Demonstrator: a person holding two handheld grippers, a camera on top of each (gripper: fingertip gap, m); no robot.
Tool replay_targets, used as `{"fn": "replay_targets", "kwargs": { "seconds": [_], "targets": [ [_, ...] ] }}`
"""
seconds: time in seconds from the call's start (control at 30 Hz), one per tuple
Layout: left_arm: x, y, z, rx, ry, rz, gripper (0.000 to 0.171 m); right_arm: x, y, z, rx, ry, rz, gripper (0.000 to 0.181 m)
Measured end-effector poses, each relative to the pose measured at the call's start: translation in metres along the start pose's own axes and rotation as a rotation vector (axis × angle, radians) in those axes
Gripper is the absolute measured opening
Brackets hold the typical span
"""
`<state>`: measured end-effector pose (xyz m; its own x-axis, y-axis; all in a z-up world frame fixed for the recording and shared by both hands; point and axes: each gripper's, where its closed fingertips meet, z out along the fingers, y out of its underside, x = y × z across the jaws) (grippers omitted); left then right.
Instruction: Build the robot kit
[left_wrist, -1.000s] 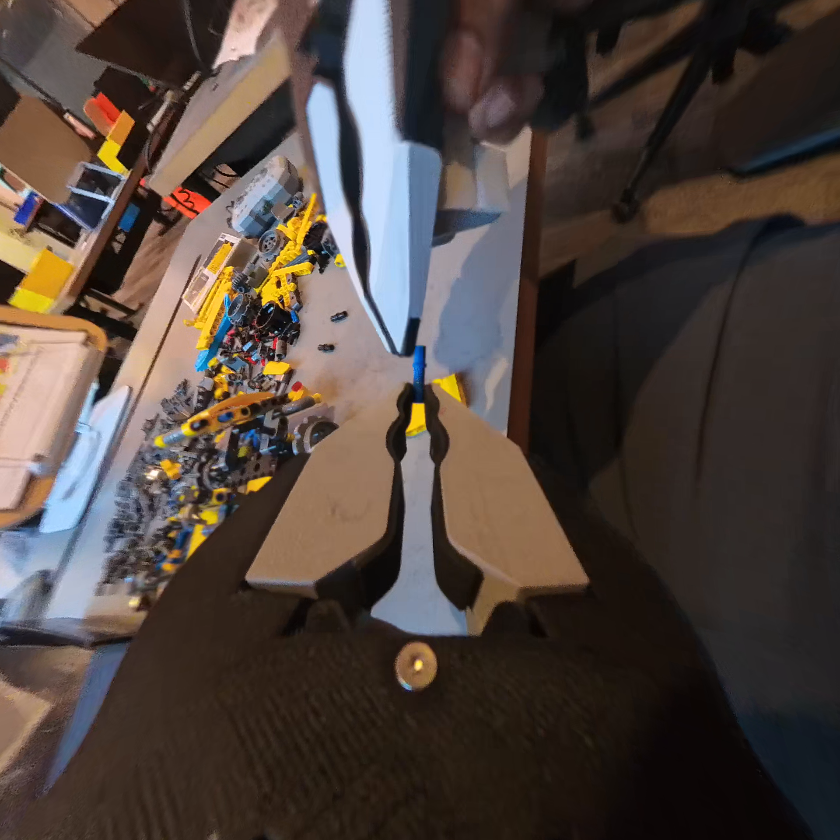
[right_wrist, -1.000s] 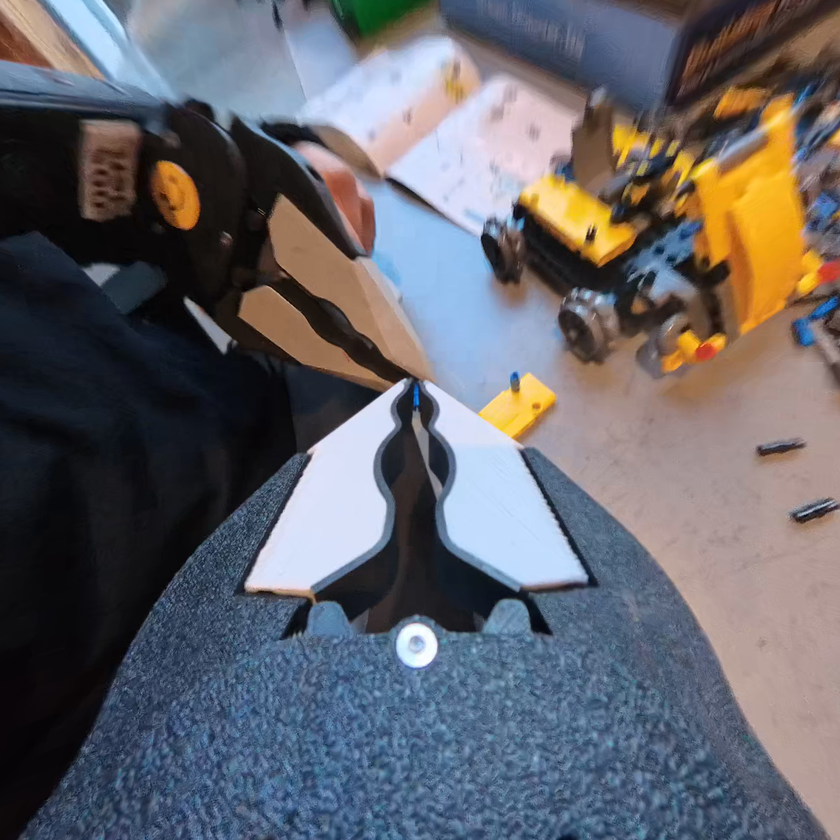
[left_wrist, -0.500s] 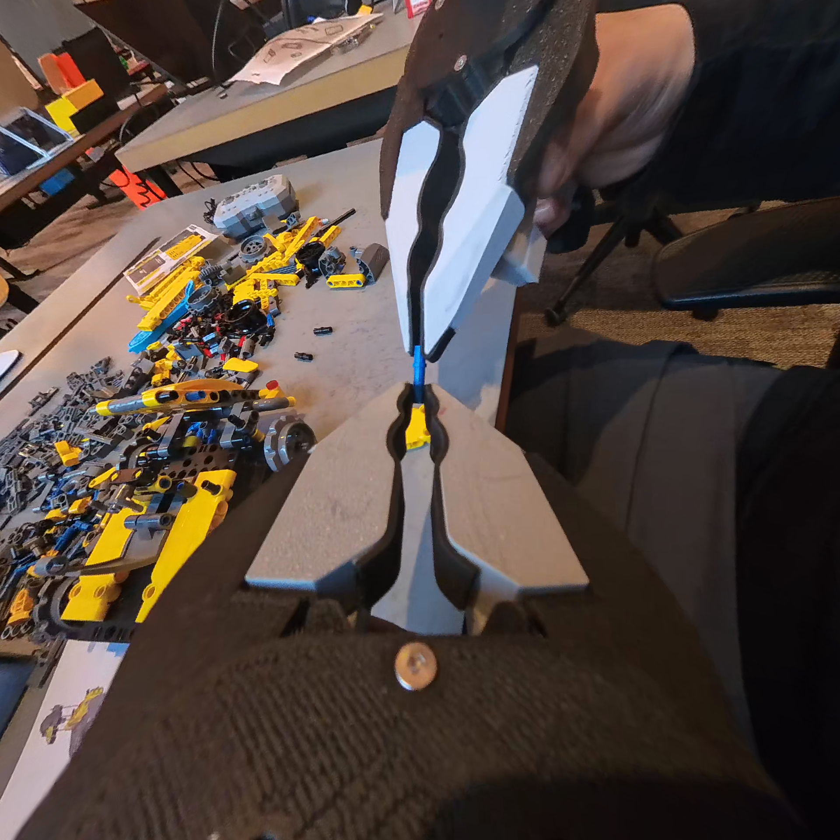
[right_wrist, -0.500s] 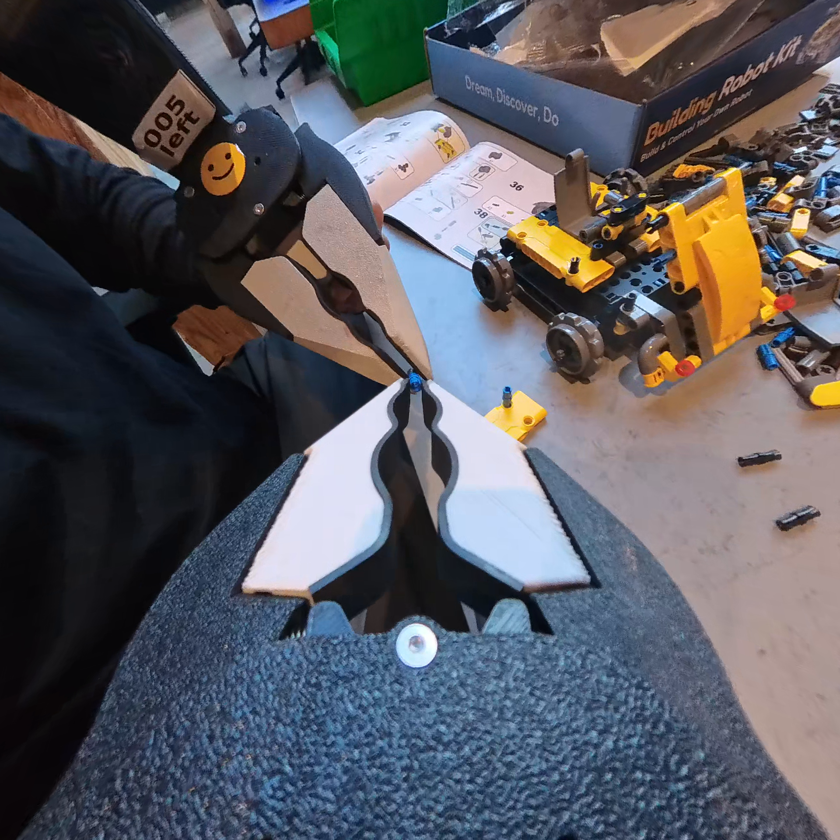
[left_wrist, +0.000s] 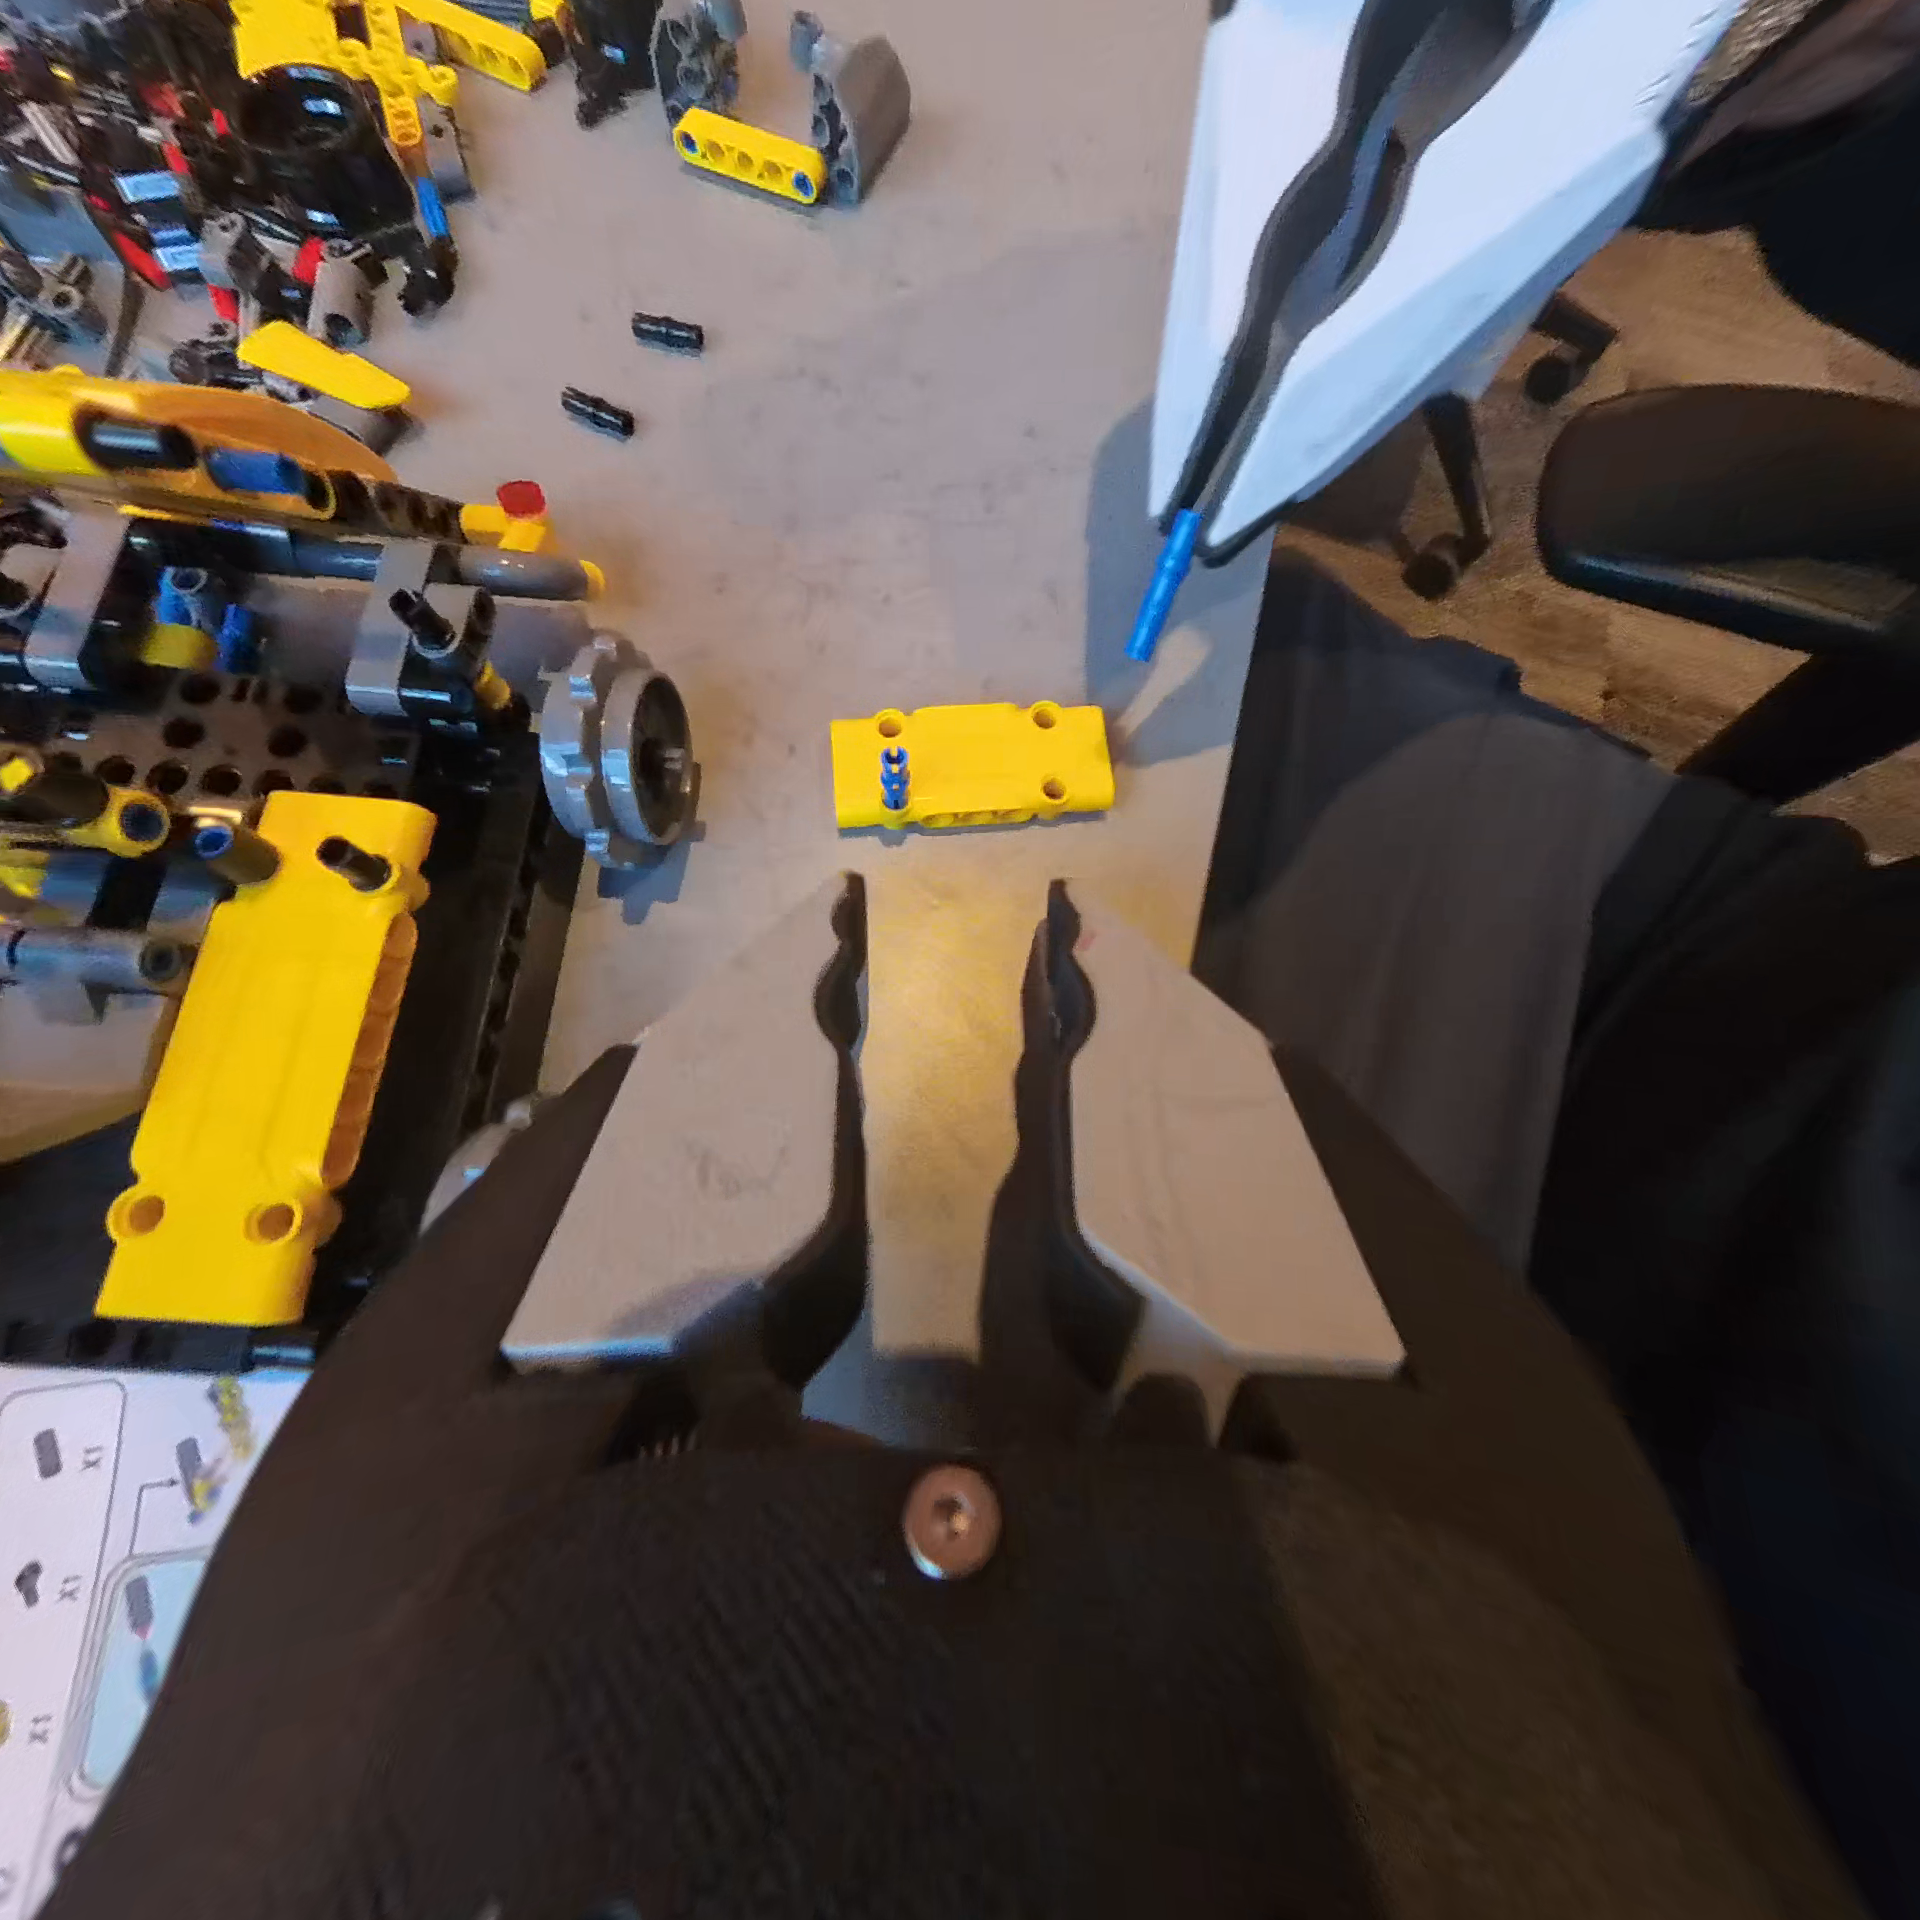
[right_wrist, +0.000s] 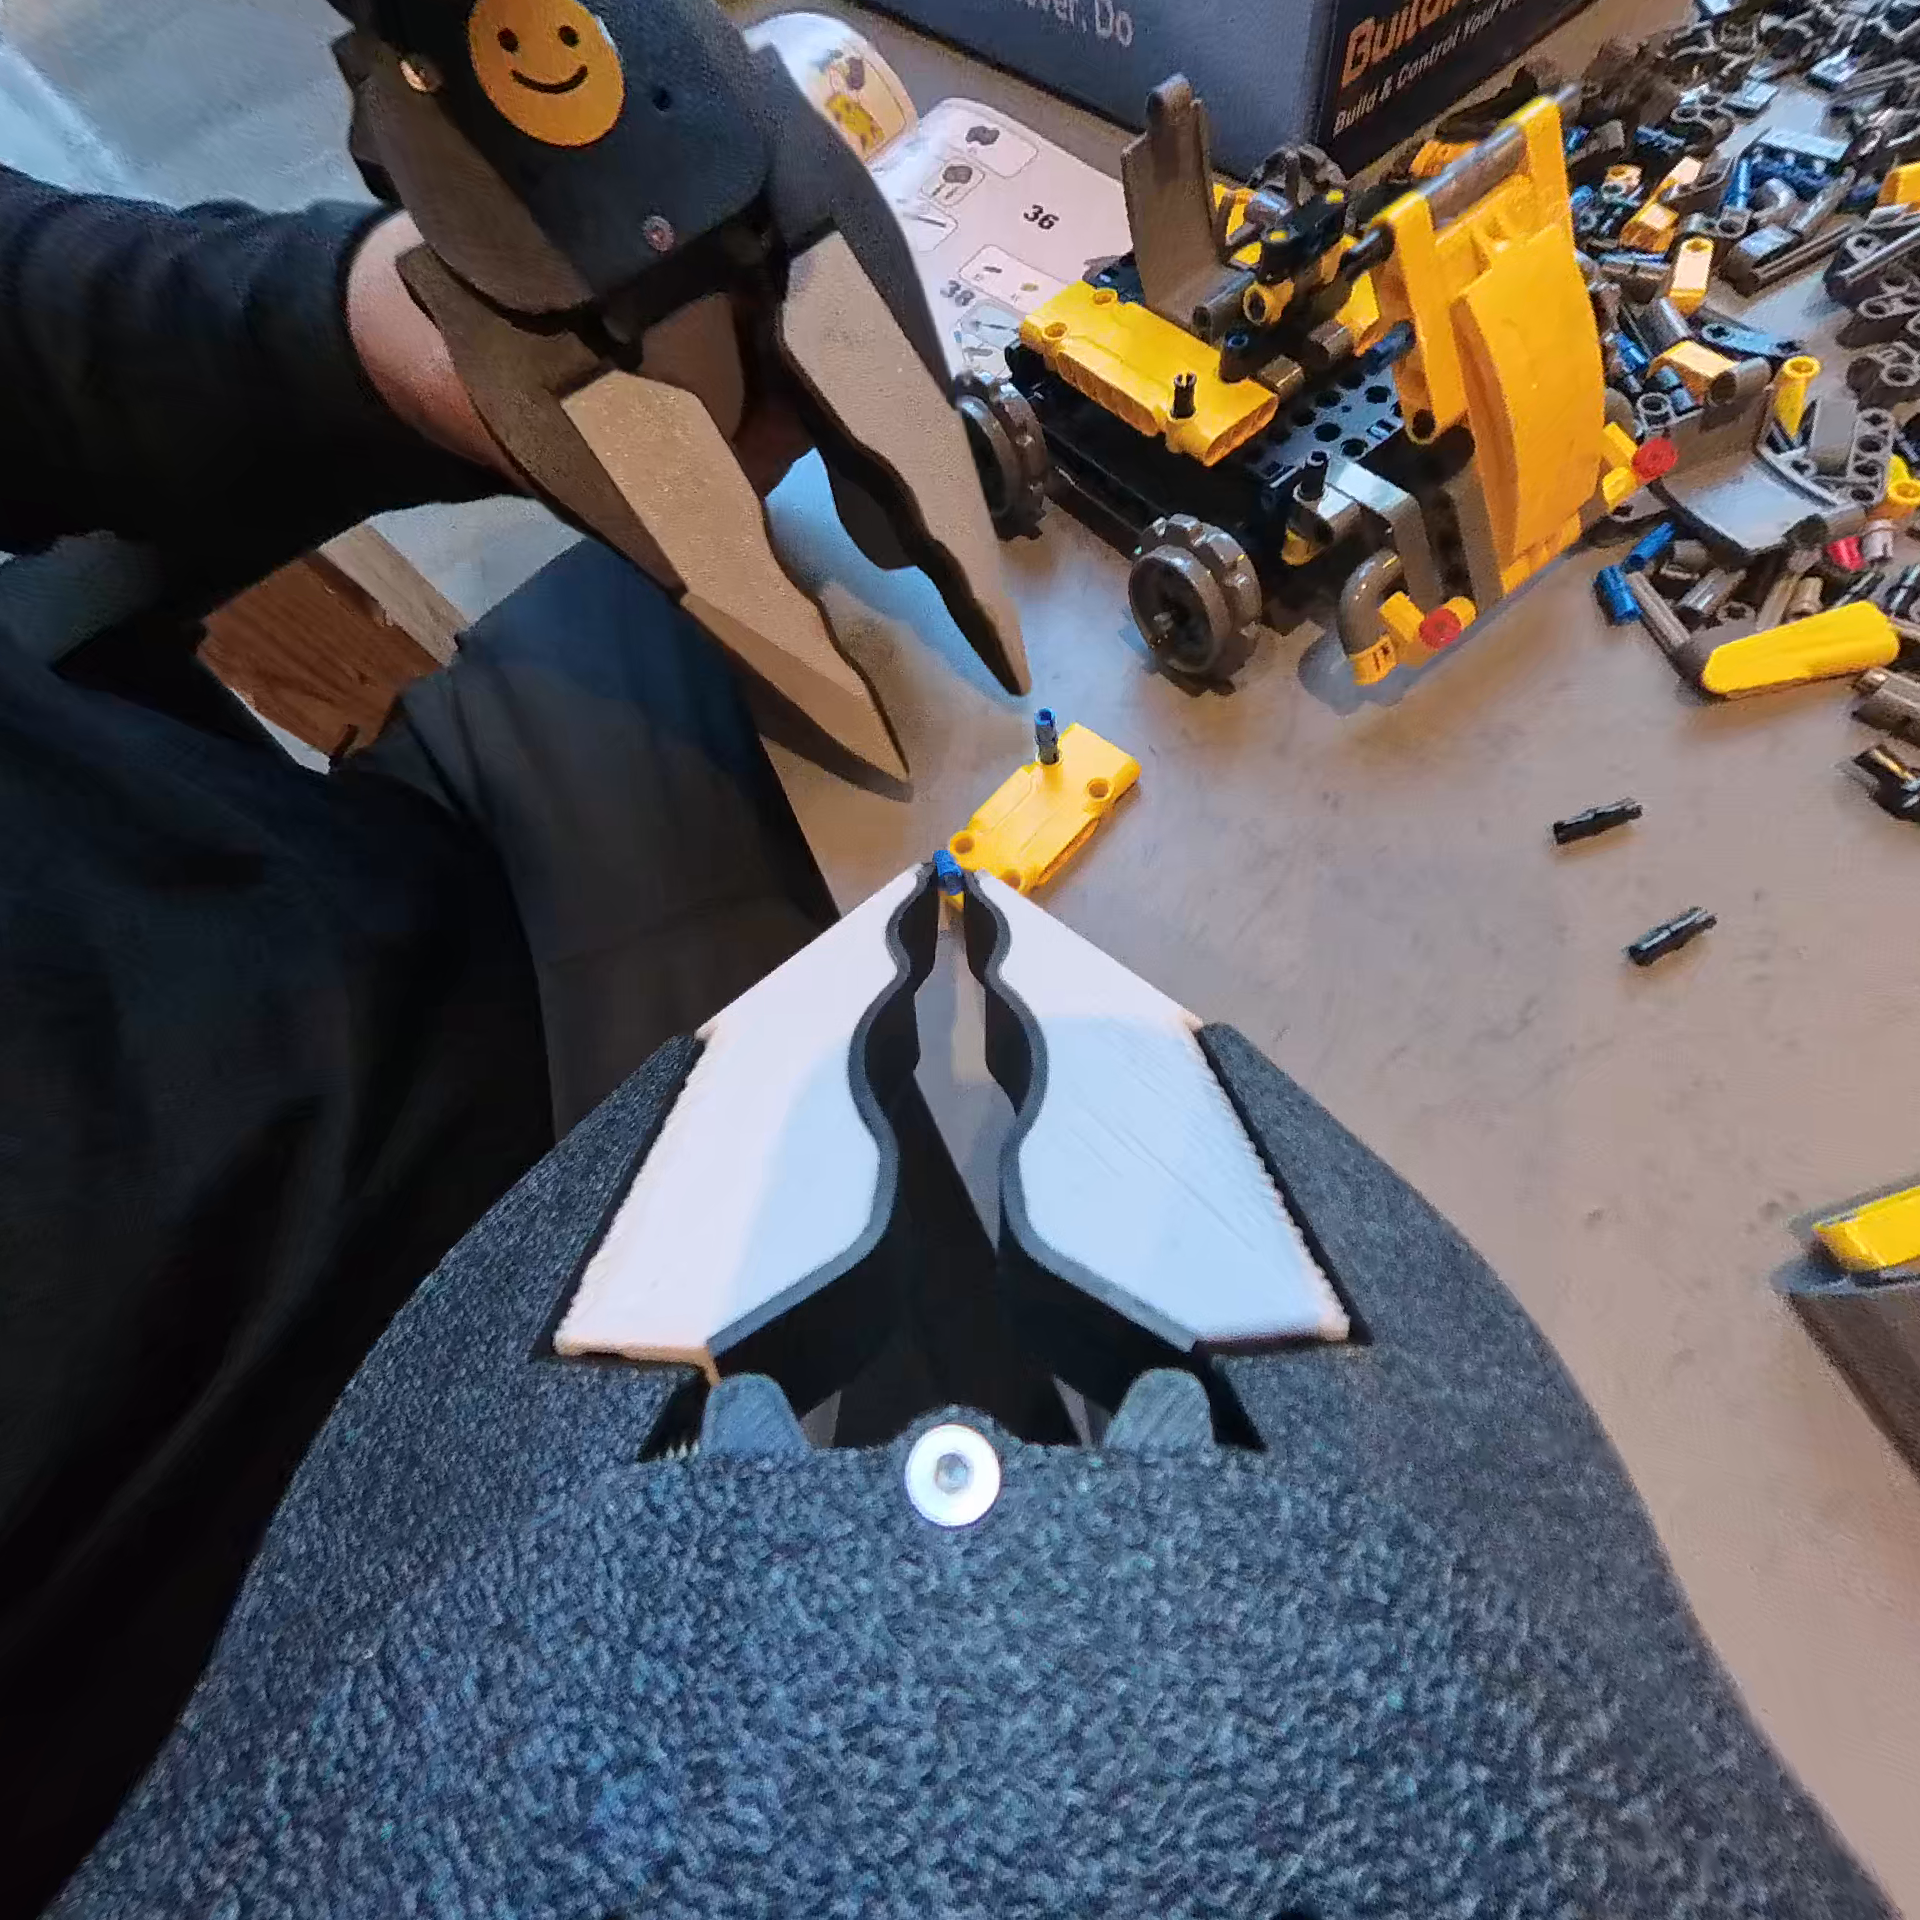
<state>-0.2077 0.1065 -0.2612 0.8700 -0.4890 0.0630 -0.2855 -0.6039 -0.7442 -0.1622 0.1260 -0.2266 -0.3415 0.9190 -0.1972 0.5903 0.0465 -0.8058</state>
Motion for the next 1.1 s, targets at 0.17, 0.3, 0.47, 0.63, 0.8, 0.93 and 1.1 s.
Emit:
{"fn": "replay_targets", "kwargs": {
  "seconds": [0.17,0.3,0.47,0.63,0.8,0.93,1.1],
  "targets": [
    [-0.002,0.0,0.008,-0.052,0.021,0.066,0.045,0.0,0.009,-0.006,0.02,-0.005,0.031,0.005],
    [-0.002,-0.001,0.01,-0.073,0.065,0.078,0.059,0.0,0.014,-0.011,0.039,-0.016,0.051,0.004],
    [0.005,-0.004,0.013,-0.093,0.153,0.101,0.063,0.002,0.016,-0.012,0.058,-0.011,0.066,0.004],
    [0.01,-0.002,0.013,-0.096,0.152,0.083,0.059,0.001,0.017,-0.005,0.054,0.014,0.072,0.004],
    [0.044,0.006,0.006,-0.094,0.211,0.096,0.049,0.007,0.024,-0.002,0.02,0.053,0.058,0.004],
    [0.034,0.004,0.008,-0.078,0.14,0.092,0.045,0.011,0.021,-0.006,0.036,0.058,0.075,0.004],
    [0.02,-0.008,0.006,-0.05,0.123,0.168,0.046,-0.003,0.021,-0.01,-0.029,0.026,0.028,0.004]
  ]
}}
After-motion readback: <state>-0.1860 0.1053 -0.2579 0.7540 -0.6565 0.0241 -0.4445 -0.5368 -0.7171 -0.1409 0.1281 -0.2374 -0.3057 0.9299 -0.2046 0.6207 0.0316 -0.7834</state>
